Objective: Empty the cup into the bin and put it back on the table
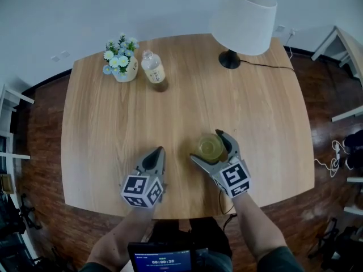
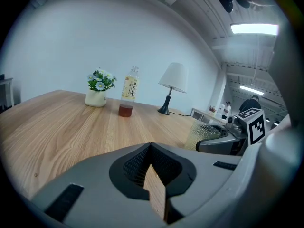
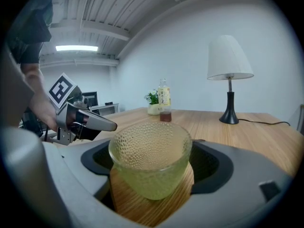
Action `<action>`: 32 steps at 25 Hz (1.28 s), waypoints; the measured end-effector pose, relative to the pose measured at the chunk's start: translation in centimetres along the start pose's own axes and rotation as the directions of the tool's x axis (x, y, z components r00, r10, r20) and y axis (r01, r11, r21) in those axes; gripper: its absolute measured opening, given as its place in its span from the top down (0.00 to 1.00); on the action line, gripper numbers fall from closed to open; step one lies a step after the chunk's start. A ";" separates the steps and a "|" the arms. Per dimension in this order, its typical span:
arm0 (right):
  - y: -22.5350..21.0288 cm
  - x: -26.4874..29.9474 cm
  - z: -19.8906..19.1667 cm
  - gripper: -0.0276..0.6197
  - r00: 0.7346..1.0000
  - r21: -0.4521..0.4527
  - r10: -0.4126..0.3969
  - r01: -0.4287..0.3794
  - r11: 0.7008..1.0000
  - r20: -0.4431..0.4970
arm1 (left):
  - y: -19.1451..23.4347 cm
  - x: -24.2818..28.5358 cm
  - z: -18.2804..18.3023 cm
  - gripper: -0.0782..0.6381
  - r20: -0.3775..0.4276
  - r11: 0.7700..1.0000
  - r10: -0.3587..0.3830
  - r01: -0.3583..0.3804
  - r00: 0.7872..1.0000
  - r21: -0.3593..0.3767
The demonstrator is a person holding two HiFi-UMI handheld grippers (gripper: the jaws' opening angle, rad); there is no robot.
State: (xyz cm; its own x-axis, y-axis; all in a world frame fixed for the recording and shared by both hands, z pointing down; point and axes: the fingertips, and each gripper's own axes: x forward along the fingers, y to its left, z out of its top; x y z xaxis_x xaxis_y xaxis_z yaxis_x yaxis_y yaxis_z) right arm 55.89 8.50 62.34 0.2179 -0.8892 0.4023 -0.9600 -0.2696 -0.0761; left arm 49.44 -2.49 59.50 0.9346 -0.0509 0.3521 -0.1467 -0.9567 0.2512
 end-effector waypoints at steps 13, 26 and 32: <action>2.0 -6.5 7.4 0.22 0.983 -0.050 -0.008 0.017 0.999 0.185 | -2.2 -5.4 4.5 0.89 0.131 0.999 0.010 -0.015 0.991 0.038; 7.3 -15.8 14.8 0.71 0.950 -0.056 -0.009 0.027 0.998 0.314 | -6.1 -13.4 10.2 0.89 0.291 0.996 -0.058 0.036 0.955 0.080; 10.1 -18.7 16.7 0.80 0.937 -0.017 -0.091 0.103 0.995 0.336 | -7.2 -19.7 14.4 0.89 0.389 0.979 -0.159 0.094 0.908 0.182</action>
State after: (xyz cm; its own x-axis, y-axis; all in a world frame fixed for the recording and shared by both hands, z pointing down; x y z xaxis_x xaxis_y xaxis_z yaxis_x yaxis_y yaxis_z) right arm 45.09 16.23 38.80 0.3510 -0.9331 0.0776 -0.9353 -0.3534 -0.0188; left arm 36.77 1.28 37.82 0.9975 -0.0054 -0.0707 0.0027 -0.9933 0.1152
